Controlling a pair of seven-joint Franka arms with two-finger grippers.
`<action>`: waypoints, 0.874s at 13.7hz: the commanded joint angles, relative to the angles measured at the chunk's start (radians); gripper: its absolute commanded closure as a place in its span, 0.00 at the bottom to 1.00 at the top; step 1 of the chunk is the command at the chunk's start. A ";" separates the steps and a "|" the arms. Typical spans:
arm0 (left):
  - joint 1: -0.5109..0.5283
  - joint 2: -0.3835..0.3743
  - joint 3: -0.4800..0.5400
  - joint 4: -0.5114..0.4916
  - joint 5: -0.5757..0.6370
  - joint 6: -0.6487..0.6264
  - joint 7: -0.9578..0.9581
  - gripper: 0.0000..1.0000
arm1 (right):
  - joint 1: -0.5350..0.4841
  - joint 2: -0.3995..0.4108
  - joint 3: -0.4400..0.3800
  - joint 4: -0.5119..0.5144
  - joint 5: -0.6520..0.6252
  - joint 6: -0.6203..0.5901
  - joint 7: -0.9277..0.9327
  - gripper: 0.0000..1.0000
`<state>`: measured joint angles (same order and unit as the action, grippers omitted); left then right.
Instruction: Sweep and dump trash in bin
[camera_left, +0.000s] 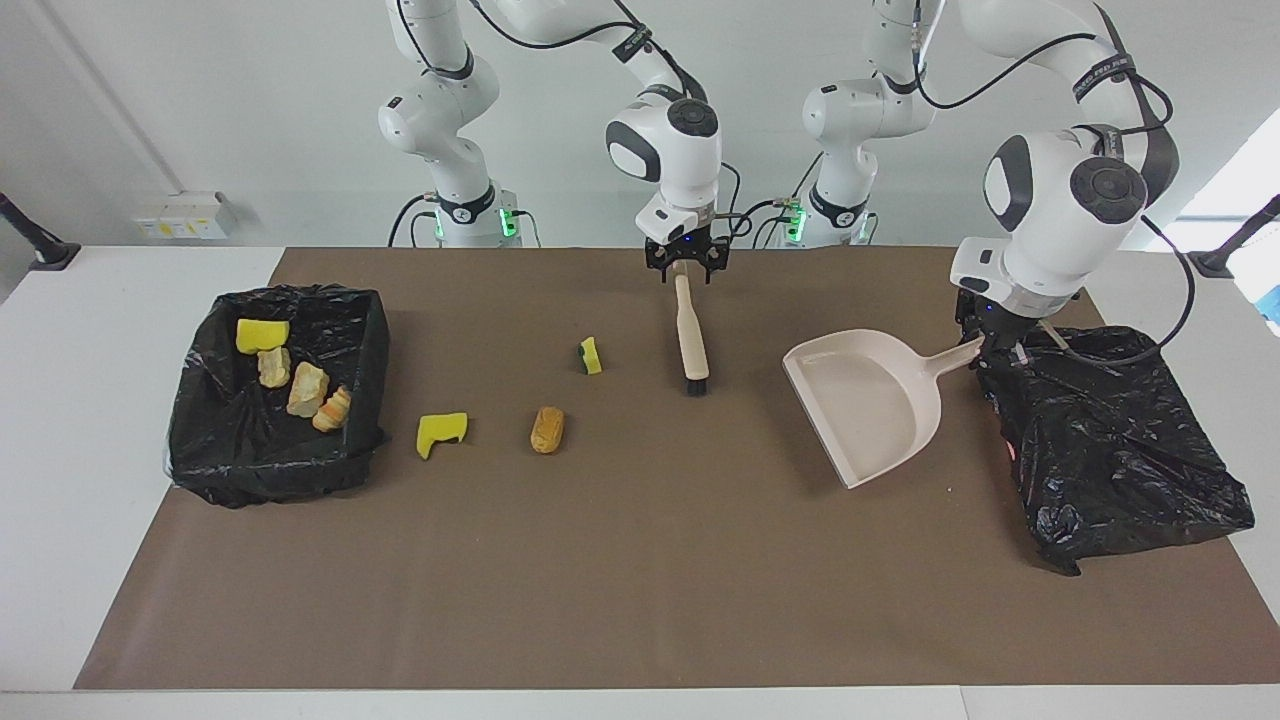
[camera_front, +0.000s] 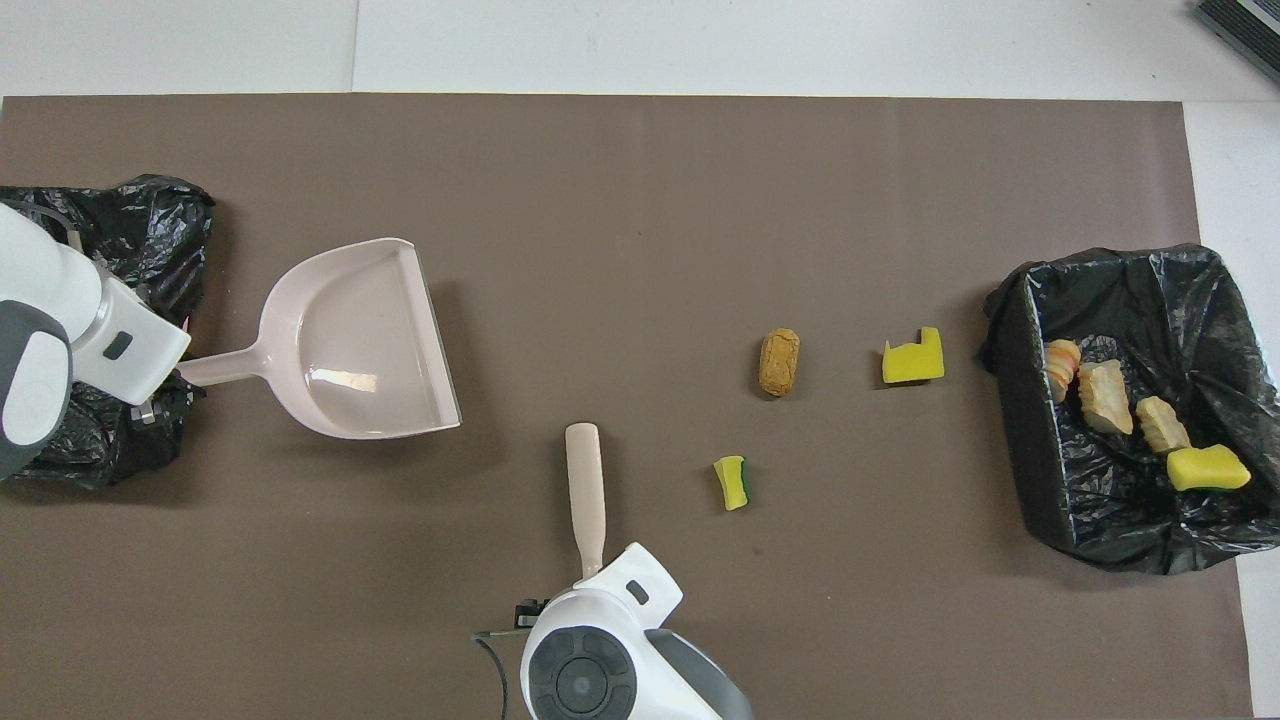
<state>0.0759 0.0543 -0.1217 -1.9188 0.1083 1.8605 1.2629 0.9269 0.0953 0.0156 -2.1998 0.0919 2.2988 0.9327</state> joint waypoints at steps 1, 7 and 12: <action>0.013 -0.036 -0.009 -0.040 0.011 0.032 0.006 1.00 | -0.003 -0.020 -0.002 -0.026 0.025 0.025 -0.064 0.35; 0.004 -0.063 -0.009 -0.097 0.013 0.075 0.003 1.00 | -0.008 -0.014 -0.002 -0.009 0.026 -0.015 -0.058 1.00; -0.031 -0.090 -0.013 -0.190 0.011 0.154 -0.049 1.00 | -0.086 -0.122 -0.009 0.035 0.025 -0.215 -0.100 1.00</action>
<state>0.0685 0.0138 -0.1374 -2.0388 0.1083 1.9664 1.2523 0.8902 0.0549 0.0058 -2.1644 0.0927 2.1519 0.8865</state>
